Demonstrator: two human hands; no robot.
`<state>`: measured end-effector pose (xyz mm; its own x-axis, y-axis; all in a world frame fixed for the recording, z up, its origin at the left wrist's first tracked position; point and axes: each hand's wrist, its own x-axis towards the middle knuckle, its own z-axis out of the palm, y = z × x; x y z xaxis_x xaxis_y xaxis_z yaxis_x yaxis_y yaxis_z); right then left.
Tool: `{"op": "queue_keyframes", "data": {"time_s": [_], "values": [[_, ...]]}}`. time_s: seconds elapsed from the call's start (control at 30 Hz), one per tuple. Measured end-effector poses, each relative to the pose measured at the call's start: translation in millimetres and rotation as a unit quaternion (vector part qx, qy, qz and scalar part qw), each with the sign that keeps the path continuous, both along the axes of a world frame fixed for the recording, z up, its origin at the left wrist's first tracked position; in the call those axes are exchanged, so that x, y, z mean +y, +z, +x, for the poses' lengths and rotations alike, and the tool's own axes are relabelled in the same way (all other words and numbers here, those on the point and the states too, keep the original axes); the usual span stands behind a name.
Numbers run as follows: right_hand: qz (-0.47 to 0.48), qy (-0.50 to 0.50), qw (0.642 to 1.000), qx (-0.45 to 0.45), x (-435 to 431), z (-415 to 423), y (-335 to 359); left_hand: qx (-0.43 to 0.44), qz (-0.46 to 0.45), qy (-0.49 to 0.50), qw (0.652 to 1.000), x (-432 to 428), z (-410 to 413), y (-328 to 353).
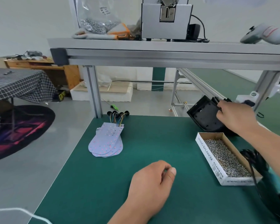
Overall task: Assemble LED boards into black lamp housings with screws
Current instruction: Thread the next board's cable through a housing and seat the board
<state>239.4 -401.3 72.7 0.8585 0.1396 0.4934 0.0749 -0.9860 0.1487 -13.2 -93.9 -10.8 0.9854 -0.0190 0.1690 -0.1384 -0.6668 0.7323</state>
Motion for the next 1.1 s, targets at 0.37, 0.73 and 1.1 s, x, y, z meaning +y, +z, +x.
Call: {"op": "queue_keyframes", "data": {"time_s": [0.37,0.73,1.1], "values": [[0.149,0.007,0.989,-0.021,-4,-11,1,0.01,-0.014,0.01,1.0,0,2,-1],[0.212,0.126,0.956,0.161,58,-156,-26,-0.038,-0.081,0.131,0.987,11,8,2],[0.182,0.168,0.912,0.326,57,-242,-33,-0.067,0.046,0.395,0.915,84,30,11]]}}
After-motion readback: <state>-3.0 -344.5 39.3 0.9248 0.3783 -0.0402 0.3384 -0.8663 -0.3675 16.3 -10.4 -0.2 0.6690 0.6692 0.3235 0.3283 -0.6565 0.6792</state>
